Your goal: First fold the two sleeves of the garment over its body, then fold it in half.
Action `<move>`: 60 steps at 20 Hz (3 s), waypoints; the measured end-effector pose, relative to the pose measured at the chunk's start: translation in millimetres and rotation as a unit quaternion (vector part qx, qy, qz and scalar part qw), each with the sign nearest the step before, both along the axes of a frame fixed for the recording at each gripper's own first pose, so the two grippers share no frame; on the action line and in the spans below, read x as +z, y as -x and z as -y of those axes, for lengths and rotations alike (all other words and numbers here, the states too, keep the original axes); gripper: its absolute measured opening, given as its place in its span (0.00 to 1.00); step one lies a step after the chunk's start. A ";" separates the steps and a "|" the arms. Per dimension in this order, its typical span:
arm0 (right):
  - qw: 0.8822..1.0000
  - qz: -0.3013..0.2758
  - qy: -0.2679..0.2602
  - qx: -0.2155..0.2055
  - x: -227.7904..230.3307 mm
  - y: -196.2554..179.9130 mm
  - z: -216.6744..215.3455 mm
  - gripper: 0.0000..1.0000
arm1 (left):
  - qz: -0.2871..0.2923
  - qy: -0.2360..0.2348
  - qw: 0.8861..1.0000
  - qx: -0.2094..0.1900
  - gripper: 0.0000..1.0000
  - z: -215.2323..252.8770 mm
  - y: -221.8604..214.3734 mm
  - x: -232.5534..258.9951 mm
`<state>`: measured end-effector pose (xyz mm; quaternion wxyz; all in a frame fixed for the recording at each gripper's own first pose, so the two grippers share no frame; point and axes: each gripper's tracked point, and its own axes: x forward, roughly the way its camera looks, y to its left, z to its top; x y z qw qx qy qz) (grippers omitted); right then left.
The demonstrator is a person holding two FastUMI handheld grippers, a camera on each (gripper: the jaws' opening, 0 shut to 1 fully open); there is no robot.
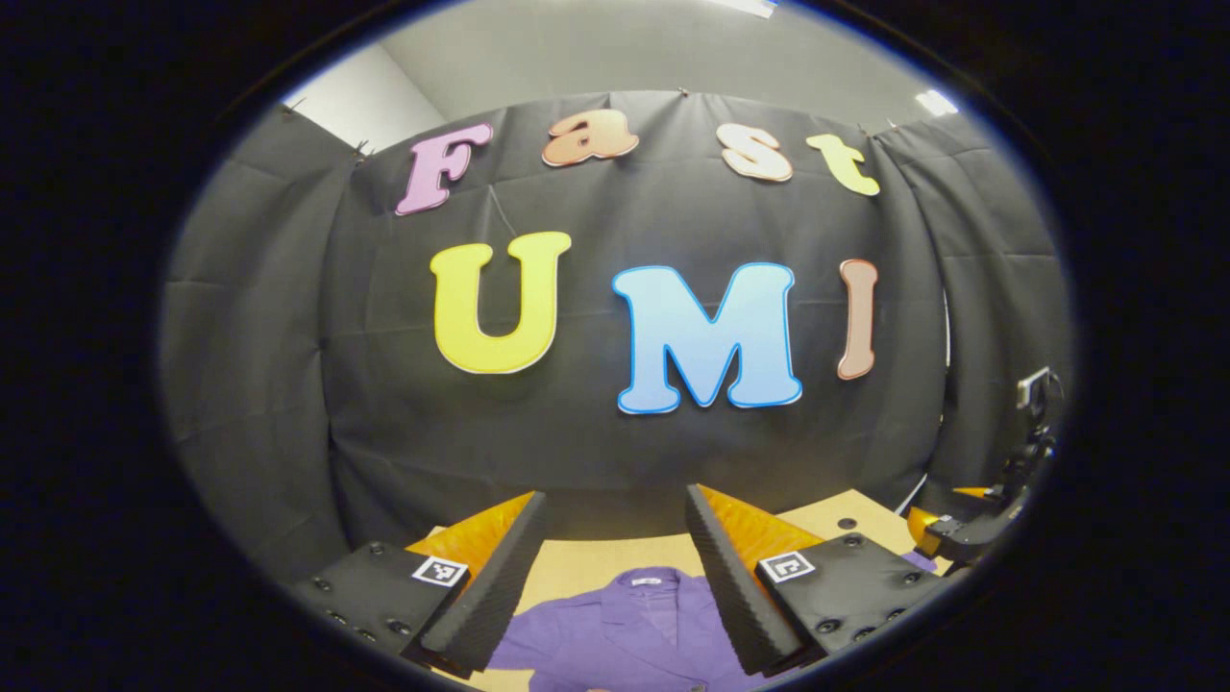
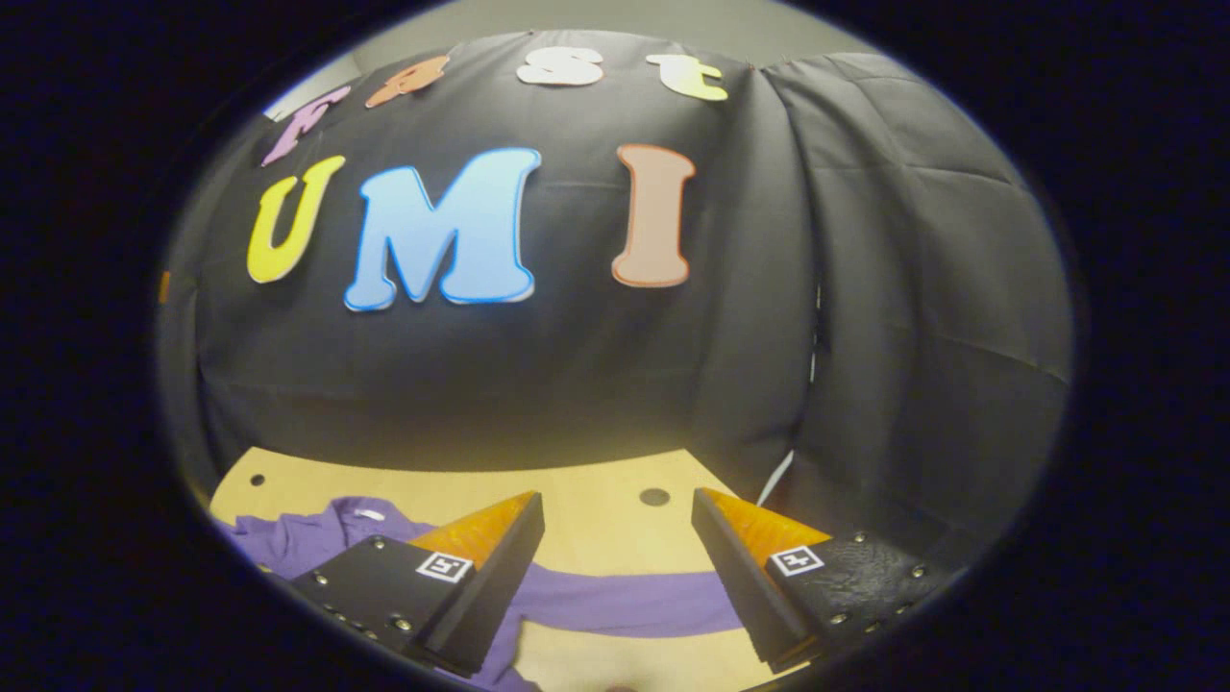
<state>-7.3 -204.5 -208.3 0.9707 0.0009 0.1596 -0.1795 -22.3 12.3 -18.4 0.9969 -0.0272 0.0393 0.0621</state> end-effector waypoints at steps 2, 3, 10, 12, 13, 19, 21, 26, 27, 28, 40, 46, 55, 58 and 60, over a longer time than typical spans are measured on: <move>1.000 -0.024 0.010 -0.017 -29.9 5.3 23.6 0.96 | -0.006 -0.005 1.000 0.008 0.93 -2.2 3.0 -1.5; 0.999 -0.035 0.008 -0.022 -43.3 6.9 32.3 0.96 | -0.010 -0.009 1.000 0.012 0.93 -3.6 3.8 -3.5; 0.993 -0.100 -0.019 -0.061 -126.1 16.5 84.0 0.96 | -0.024 -0.028 0.999 0.027 0.93 5.0 -1.4 -5.5; 0.990 -0.120 -0.029 -0.076 -148.4 20.6 98.6 0.96 | -0.027 -0.031 0.999 0.027 0.93 10.4 -3.6 -7.3; 0.987 -0.128 -0.037 -0.085 -158.0 23.2 105.9 0.96 | -0.029 -0.032 0.999 0.028 0.93 12.7 -2.7 -6.9; 0.975 -0.171 -0.066 -0.125 -211.1 37.2 144.4 0.96 | -0.045 -0.036 0.998 0.031 0.93 23.4 -2.9 -19.0; 0.971 -0.185 -0.071 -0.130 -222.2 44.7 151.1 0.96 | -0.050 -0.036 0.998 0.031 0.94 27.1 -4.0 -22.6; 0.962 -0.220 -0.092 -0.136 -248.4 56.1 156.7 0.96 | -0.055 -0.037 0.997 0.030 0.94 34.0 -8.1 -26.5; 0.959 -0.229 -0.100 -0.135 -254.1 59.2 153.6 0.96 | -0.056 -0.037 0.997 0.029 0.94 34.4 -8.8 -27.5; 0.957 -0.235 -0.111 -0.129 -256.9 61.8 147.8 0.96 | -0.057 -0.036 0.997 0.029 0.94 34.9 -9.5 -27.9; 0.957 -0.187 -0.176 -0.133 -265.3 53.6 138.3 0.29 | -0.064 -0.016 0.997 0.039 0.93 24.4 -2.7 -41.9; 0.943 -0.211 -0.201 -0.161 -263.1 49.8 135.7 0.02 | -0.063 -0.013 0.997 0.047 0.94 15.0 7.4 -42.6; 0.951 -0.177 -0.225 -0.115 -210.4 3.8 87.3 0.01 | -0.055 -0.009 0.997 0.057 0.93 -8.6 29.5 -40.8; 0.959 -0.157 -0.226 -0.069 -184.9 -22.9 45.1 0.01 | -0.053 -0.005 0.997 0.063 0.93 -21.5 40.5 -42.6; 0.962 -0.146 -0.228 -0.037 -168.7 -41.5 9.8 0.01 | -0.052 -0.002 0.996 0.069 0.93 -32.5 49.5 -43.4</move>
